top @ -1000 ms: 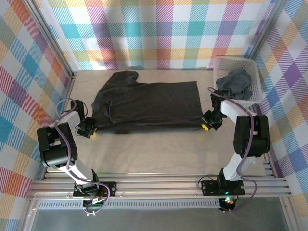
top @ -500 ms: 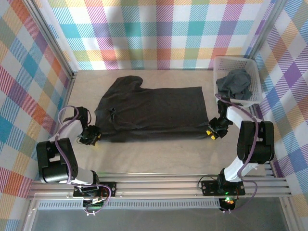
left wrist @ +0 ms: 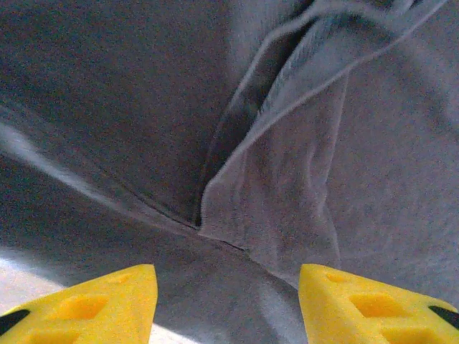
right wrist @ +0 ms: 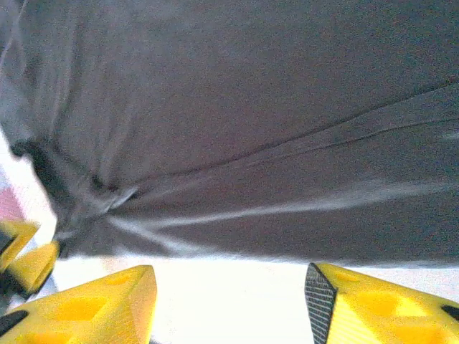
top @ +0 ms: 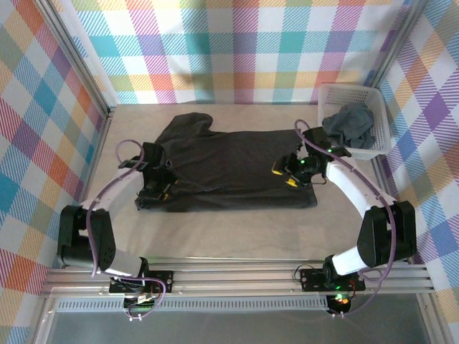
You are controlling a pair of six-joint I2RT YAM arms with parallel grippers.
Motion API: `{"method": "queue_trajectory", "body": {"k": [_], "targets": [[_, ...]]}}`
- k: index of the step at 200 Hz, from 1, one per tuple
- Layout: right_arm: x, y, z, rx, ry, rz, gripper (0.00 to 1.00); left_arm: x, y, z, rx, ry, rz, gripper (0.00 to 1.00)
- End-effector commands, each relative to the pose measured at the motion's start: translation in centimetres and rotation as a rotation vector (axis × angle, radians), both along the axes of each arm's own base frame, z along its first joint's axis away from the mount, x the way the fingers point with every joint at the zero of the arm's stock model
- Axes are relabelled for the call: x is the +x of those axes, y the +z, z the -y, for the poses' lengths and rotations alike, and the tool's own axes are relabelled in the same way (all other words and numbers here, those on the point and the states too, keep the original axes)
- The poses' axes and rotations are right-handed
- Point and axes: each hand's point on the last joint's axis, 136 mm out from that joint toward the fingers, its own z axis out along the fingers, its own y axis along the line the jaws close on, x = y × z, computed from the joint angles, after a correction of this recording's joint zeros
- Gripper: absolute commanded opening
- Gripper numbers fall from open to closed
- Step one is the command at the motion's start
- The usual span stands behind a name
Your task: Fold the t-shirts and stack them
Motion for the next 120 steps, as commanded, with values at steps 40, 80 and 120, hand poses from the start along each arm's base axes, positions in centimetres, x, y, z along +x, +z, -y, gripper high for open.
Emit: {"method": "queue_trajectory", "body": {"k": [40,80,120], "targets": [[0.0,1.5,-2.1,0.082,0.078,0.040,0.57,1.7,-2.9,1.5,0.014,-0.030,-0.042,0.43],[-0.5,1.1,-1.8,0.073,0.063,0.021,0.56,1.9,-3.2,1.8,0.026,-0.048,-0.046,0.18],[-0.6,1.2,-1.2,0.048,0.033,0.024,0.55,4.4,-0.8,3.4,0.068,-0.129,0.011,0.00]]}}
